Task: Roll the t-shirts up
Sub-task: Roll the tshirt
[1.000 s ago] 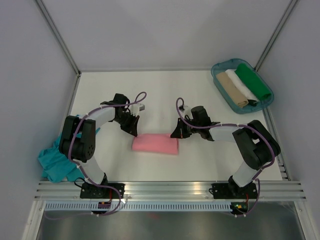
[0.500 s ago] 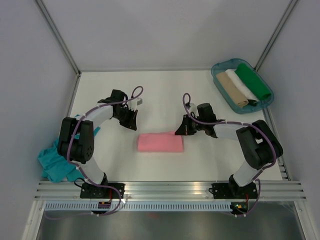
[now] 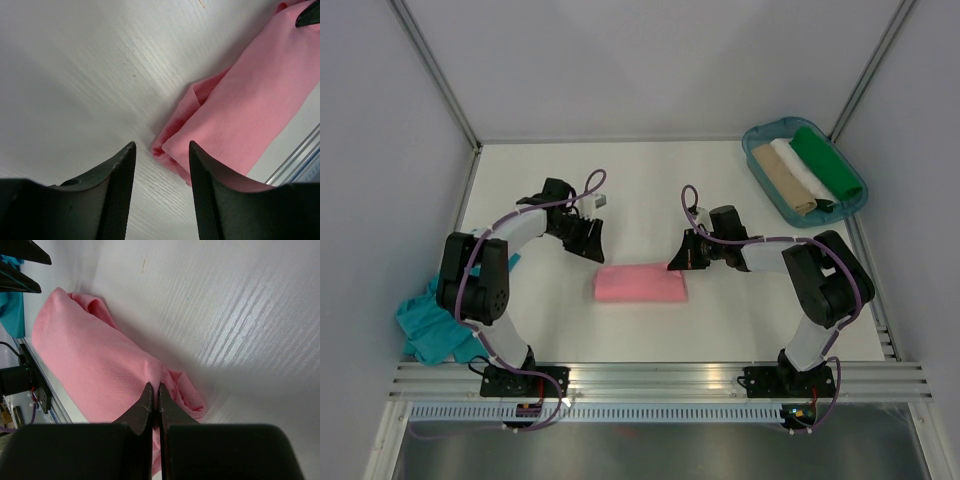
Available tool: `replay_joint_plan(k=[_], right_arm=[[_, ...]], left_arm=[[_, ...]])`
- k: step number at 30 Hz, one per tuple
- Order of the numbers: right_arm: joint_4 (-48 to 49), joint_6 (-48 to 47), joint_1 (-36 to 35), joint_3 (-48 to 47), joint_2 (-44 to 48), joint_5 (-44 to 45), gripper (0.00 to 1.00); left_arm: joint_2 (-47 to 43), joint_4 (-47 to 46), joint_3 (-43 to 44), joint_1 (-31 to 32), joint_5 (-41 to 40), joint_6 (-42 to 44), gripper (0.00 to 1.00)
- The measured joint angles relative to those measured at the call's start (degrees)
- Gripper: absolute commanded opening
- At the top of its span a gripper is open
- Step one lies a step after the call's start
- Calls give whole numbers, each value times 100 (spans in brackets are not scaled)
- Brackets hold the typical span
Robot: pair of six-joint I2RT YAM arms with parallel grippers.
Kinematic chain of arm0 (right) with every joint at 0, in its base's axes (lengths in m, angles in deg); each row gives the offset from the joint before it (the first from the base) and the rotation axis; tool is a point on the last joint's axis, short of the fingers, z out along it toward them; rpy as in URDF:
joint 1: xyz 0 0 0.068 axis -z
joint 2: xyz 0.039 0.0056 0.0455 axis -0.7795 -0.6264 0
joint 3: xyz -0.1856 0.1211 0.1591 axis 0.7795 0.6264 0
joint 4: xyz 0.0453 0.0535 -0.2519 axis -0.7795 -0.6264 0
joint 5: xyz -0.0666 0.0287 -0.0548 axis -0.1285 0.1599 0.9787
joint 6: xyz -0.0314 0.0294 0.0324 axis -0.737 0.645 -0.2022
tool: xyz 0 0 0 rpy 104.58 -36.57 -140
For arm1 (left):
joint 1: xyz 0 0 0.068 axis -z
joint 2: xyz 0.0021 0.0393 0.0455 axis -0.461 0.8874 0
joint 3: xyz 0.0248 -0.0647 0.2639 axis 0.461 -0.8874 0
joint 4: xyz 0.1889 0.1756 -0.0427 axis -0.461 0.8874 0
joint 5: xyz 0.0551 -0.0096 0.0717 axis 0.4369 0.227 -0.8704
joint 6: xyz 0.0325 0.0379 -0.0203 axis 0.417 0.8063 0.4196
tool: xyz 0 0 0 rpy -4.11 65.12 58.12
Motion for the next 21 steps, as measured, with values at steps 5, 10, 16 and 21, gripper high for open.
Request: replay_joint_plan(k=[5,10,16,21], right_arm=[[-52,-39,0,-20,0,26,0],[-94,-46,-2,-39,0,31,0],[-96,-44,-28,-39,0,61,0],[-114,-48,-39,-39,20,101,0]], left_arm=[[293,229,-2,15,138,-92,52],[422,435,-26,59,490,-120,42],[422,516,-26,103,881,-140,3],[433,542,-26,101,1001,-133,2]])
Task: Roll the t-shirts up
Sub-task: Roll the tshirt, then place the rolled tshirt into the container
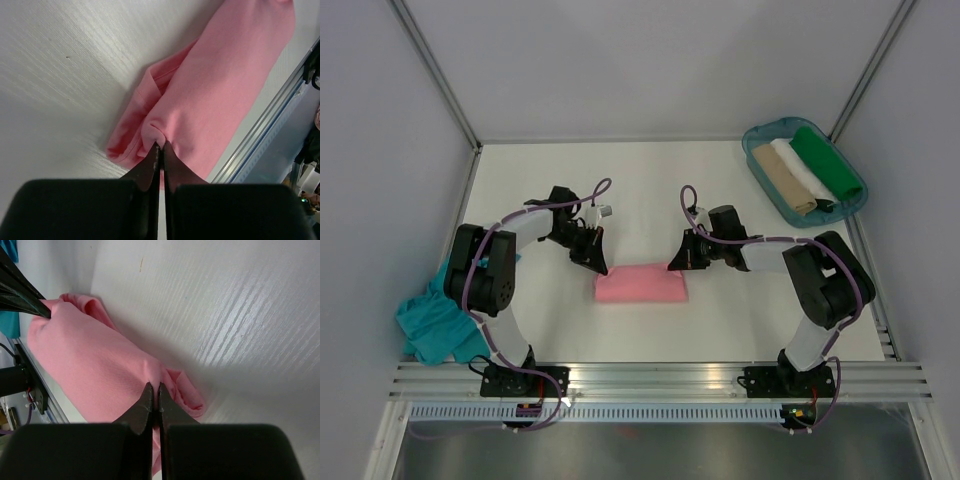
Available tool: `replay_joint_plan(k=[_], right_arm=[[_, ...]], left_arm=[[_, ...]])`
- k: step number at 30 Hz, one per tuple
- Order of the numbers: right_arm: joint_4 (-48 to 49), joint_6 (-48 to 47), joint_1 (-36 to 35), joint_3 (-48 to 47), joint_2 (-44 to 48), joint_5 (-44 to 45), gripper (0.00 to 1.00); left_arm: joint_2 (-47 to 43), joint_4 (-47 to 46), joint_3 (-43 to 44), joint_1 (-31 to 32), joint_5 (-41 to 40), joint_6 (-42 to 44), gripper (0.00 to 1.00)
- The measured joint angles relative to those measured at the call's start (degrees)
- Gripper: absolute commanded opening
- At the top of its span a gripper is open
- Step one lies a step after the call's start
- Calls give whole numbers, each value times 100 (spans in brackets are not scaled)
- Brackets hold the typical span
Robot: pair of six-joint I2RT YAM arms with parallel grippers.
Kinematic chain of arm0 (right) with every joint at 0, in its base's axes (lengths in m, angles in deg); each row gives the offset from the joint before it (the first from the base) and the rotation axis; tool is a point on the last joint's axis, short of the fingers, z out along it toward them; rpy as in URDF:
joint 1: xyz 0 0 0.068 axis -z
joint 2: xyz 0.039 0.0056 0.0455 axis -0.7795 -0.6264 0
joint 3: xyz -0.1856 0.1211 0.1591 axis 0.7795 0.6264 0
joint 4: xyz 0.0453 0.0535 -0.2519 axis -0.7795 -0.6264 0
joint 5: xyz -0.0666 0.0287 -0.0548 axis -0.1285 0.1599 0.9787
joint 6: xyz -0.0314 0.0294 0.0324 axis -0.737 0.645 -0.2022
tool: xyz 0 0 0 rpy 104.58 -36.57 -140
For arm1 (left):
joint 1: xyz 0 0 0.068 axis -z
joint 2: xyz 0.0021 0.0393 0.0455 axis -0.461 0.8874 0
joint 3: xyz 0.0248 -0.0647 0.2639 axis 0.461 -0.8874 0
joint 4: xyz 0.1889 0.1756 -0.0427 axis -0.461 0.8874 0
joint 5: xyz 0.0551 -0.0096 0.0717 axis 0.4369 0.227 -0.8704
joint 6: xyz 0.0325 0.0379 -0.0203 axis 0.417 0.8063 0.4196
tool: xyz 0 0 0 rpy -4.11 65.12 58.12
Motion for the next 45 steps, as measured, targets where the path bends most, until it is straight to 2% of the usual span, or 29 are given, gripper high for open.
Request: replay_joint_plan(k=[12,18,25,28,31,32,33,38,39,41,45], right_arm=[[-463,11,-66,0,601,249,0],[-529,85,-76,-105,323,452,0],[-448,337,-76,-299,-125,713,1],[-428,354,-87,-299,-122,861,8],[-459,264,-98,-308,-118,1027,24],[-511,166,-101,-328,-109,1108,32],[-597,83,-101,-358,-90,1158,35],[-1220,-883,-94,-584,511,1572,51],[-1276,-1143,-96,-625,708,1628,57],[-1366,-1705,-138,-743,1095,1720,62],[-1471,-2787,-518,-1108,1526,1714,65]], left_arm=[[-295,-243,9,-136,-741,-4,2],[-223,-341,31,-129,-962,-20,2],[286,-505,190,-98,-1252,-35,2],[304,-531,190,-26,-1294,-35,2],[304,-546,190,13,-1296,-35,2],[302,-549,190,17,-1294,-35,2],[299,-551,190,17,-1292,-35,2],[170,-544,190,28,-1250,-31,2],[120,-542,190,28,-1244,-31,2],[37,-544,190,26,-1231,-31,2],[7,-538,190,28,-1224,-31,2]])
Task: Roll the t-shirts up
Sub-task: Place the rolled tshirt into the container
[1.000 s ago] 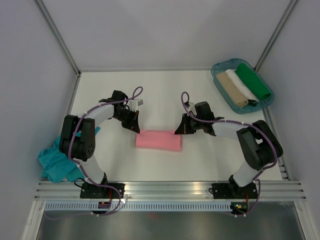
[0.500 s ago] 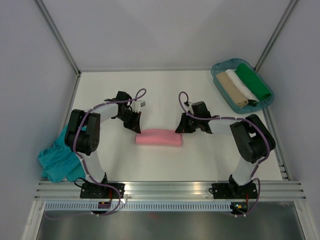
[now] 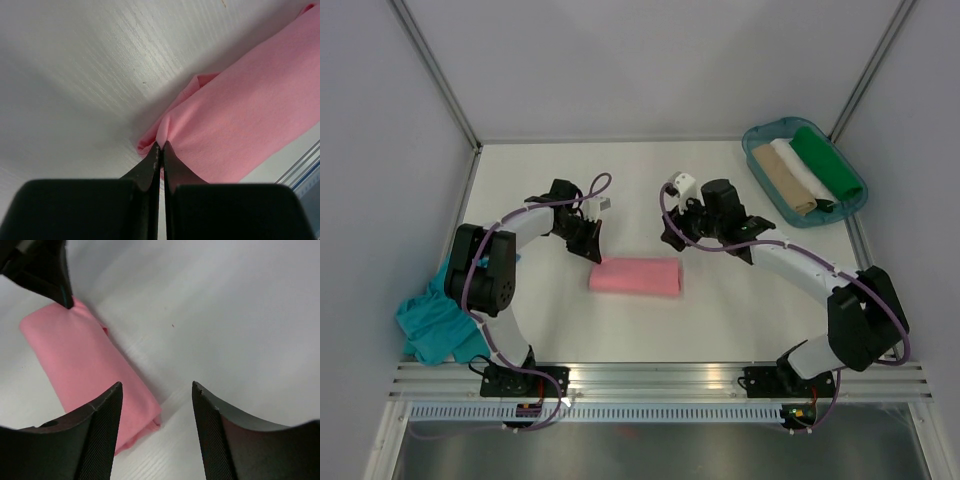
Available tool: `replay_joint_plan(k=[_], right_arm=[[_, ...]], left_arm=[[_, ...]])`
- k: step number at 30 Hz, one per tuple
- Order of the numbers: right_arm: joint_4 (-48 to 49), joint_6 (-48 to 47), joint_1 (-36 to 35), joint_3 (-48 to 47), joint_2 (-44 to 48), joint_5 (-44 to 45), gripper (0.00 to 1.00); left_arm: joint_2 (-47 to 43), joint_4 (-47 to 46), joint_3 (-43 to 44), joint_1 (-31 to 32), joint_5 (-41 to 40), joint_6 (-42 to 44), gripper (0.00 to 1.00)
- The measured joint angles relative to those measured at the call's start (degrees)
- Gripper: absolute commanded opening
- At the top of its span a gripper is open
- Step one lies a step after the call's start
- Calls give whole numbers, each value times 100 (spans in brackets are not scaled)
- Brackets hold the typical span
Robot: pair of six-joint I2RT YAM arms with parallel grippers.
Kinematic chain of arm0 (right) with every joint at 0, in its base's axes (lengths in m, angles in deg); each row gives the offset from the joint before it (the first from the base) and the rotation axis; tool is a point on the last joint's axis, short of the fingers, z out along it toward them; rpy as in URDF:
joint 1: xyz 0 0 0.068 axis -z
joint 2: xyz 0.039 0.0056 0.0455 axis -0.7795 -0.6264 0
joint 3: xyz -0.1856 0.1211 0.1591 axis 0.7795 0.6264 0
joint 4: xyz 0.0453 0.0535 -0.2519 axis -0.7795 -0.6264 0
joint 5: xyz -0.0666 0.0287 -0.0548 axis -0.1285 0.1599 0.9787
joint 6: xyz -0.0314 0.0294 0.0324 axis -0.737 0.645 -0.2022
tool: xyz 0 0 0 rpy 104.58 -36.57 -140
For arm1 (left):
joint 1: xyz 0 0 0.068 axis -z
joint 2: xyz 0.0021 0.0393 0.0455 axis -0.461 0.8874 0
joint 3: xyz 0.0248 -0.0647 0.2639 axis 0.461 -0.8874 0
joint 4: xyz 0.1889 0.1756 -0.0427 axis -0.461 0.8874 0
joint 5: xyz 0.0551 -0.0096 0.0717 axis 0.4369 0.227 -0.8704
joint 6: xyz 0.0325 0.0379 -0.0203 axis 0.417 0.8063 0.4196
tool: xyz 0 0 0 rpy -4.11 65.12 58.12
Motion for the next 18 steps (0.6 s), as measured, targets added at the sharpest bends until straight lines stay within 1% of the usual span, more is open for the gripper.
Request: replay_joint_plan(k=[1,2,3,5,8,10,14,18], right_arm=[[-42,-302,-175,-107,17,-22,66],[-133,-542,-321,-195,17,-39,77],[-260,-879,-579,-293,-9,-55,77],[-566,-1375,-1003,-470,-118,-57,98],[-1008,-1945,-1663,-828,-584,-33,98],[-1174,-2175,-1906,-907,-841,22,98],[-1534,-2406,-2061,-1067,-1300,195,98],[-1886,-2500,-2068,-1770,-2028,439,98]], left_arm=[[0,4,0,-2,-2,0,2],[0,4,2,-2,-2,0,2],[0,7,2,0,-4,0,2],[0,15,2,-2,-7,0,2],[0,20,4,-2,-7,0,2],[0,22,4,-2,-7,0,2],[0,22,4,-2,-7,2,2],[0,24,4,0,-9,2,2]])
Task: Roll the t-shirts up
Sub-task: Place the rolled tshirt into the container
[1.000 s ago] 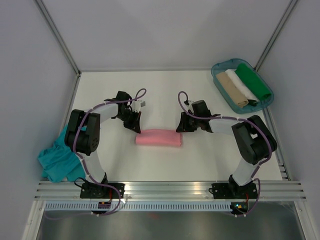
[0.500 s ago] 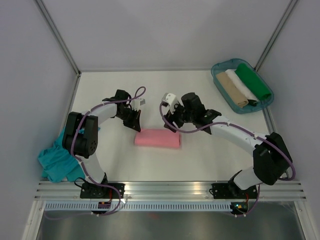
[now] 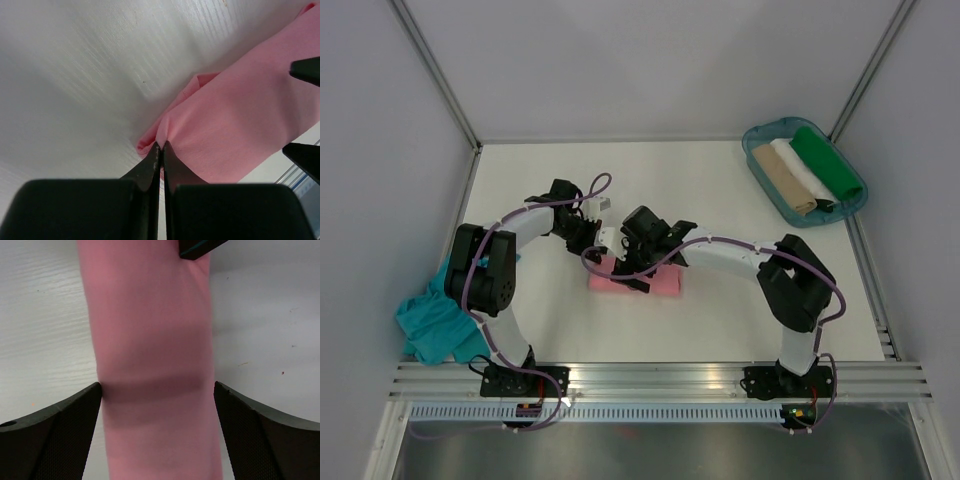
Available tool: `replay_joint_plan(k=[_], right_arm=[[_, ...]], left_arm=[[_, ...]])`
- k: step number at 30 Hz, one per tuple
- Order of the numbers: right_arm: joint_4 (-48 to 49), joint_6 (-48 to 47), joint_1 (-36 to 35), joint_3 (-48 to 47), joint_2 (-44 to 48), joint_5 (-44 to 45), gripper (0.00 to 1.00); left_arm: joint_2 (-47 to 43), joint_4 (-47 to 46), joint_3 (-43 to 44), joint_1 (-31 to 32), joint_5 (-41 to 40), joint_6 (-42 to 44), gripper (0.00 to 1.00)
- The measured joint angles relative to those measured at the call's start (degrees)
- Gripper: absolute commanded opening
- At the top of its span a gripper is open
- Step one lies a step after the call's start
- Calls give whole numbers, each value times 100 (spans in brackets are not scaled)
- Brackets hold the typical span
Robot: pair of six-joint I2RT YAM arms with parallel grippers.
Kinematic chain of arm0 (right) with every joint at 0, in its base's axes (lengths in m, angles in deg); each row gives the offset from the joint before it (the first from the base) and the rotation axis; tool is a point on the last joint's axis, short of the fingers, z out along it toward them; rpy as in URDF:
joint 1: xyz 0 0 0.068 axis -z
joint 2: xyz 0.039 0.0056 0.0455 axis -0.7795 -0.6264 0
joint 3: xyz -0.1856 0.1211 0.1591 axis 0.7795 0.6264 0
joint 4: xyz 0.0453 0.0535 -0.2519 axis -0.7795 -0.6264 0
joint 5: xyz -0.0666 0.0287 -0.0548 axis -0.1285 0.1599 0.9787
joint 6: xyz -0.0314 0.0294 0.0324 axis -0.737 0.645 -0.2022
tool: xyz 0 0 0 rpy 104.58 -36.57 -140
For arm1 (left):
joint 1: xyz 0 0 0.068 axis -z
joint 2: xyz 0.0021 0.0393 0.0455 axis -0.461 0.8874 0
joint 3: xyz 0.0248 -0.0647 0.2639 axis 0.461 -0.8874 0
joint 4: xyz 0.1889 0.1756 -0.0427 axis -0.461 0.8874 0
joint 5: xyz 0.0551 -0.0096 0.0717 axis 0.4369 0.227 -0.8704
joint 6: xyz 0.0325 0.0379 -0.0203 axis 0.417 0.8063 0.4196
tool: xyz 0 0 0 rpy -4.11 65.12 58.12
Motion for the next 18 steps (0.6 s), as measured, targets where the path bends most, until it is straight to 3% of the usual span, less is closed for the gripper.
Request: replay_joint_plan(k=[7,18], right_arm=[[-461,-57,2,-682,-584,111,98],[-706,-90,2,-743,-1003,-7,98]], left_arm=[[0,7,2,-2,0,2,2],[0,63,90,0,0,4,2]])
